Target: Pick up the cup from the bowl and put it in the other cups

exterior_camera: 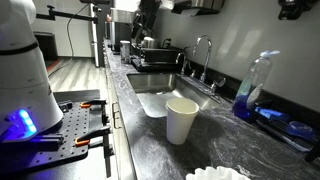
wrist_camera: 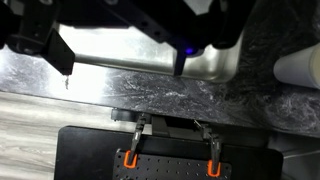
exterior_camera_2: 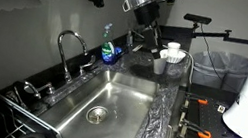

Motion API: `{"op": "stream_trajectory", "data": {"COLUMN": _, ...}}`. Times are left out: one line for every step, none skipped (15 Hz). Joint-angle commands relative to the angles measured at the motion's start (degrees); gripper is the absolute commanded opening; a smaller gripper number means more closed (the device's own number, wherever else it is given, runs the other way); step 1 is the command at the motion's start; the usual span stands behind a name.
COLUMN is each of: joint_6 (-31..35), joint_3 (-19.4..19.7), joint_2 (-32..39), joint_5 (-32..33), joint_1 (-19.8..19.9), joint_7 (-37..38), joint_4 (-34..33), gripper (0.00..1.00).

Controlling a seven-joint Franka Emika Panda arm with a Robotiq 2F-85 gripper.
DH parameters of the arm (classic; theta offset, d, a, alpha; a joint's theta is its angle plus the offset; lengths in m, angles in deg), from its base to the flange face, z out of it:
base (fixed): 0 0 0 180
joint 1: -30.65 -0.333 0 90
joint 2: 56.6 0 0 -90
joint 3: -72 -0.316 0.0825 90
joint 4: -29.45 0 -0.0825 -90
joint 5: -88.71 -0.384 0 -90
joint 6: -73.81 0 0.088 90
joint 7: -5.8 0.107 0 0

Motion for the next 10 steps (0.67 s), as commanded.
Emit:
{"op": "stream_trajectory", "data": {"joint_6": 1.9, "joint_3": 1.46, "joint_2": -3.42, "joint_5": -0.31, "joint_1": 2.39, "joint_7": 5.3, "joint_4": 5.28, "gripper": 1.0}}
{"op": "stream_trajectory", "data": {"joint_6": 2.36, "joint_3": 1.93, "joint_2": -3.87, "joint_5": -0.18, "joint_1": 3.18, "joint_7": 6.7, "joint_4": 6.38, "gripper": 1.0}}
{"op": "stream_trajectory", "data": {"joint_6": 2.64, "joint_3": 2.35, "joint_2": -4.47, "joint_5": 0.0, "joint_1": 3.95, "joint_7": 8.28, "joint_4": 7.42, "gripper": 1.0}}
{"op": "stream_trajectory", "data": {"joint_6": 2.94, "joint_3": 2.79, "joint_2": -5.13, "joint_5": 0.0, "joint_1": 4.79, "joint_7": 9.94, "joint_4": 8.54, "gripper": 1.0}}
{"op": "stream_trajectory", "data": {"joint_6": 3.34, "joint_3": 3.28, "joint_2": -5.95, "joint_5": -0.12, "joint_1": 5.75, "joint_7": 11.72, "joint_4": 9.7, "gripper": 1.0}}
{"op": "stream_trajectory", "data": {"joint_6": 3.78, "joint_3": 3.63, "joint_2": -6.64, "joint_5": -0.37, "joint_1": 6.52, "joint_7": 13.45, "joint_4": 10.73, "gripper": 1.0}}
{"op": "stream_trajectory", "data": {"joint_6": 4.38, "joint_3": 3.92, "joint_2": -7.37, "joint_5": -0.78, "joint_1": 7.28, "joint_7": 15.49, "joint_4": 11.75, "gripper": 1.0}}
{"op": "stream_trajectory", "data": {"joint_6": 4.94, "joint_3": 4.19, "joint_2": -8.1, "joint_5": -0.93, "joint_1": 8.09, "joint_7": 17.11, "joint_4": 12.79, "gripper": 1.0}}
{"op": "stream_trajectory", "data": {"joint_6": 5.48, "joint_3": 4.22, "joint_2": -8.73, "joint_5": -1.09, "joint_1": 8.78, "joint_7": 19.31, "joint_4": 13.58, "gripper": 1.0}}
{"op": "stream_trajectory", "data": {"joint_6": 6.24, "joint_3": 4.03, "joint_2": -9.23, "joint_5": -0.86, "joint_1": 9.45, "joint_7": 21.72, "joint_4": 14.26, "gripper": 1.0}}
